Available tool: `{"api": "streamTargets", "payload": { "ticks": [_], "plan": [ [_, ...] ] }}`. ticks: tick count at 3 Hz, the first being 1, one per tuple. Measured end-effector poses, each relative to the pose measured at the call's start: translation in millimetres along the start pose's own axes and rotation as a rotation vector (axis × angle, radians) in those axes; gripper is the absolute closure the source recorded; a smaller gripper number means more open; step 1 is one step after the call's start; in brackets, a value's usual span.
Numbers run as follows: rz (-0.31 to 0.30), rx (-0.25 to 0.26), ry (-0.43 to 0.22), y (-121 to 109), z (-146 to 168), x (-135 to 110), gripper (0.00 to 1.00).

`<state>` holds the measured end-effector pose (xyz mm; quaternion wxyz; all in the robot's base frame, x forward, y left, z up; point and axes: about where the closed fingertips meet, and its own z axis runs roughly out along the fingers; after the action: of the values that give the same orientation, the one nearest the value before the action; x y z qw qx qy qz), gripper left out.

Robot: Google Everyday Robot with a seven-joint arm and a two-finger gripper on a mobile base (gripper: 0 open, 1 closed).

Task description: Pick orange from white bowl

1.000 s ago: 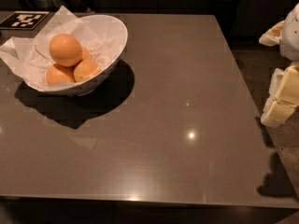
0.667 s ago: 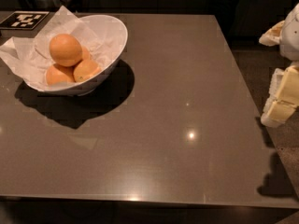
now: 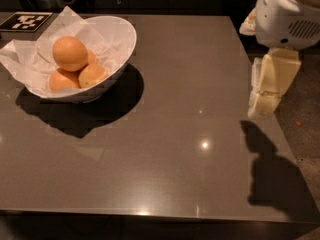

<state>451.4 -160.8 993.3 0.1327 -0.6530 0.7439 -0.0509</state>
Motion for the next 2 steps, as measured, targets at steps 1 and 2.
{"api": "streamTargets", "payload": {
  "ticks": [1,2],
  "plan": [
    [-0.12,0.019,0.017,-18.6,-0.8,-61.8,0.0],
    [-0.123,0.044,-0.001,-22.9,-2.6,-67.7,0.0]
  ]
}}
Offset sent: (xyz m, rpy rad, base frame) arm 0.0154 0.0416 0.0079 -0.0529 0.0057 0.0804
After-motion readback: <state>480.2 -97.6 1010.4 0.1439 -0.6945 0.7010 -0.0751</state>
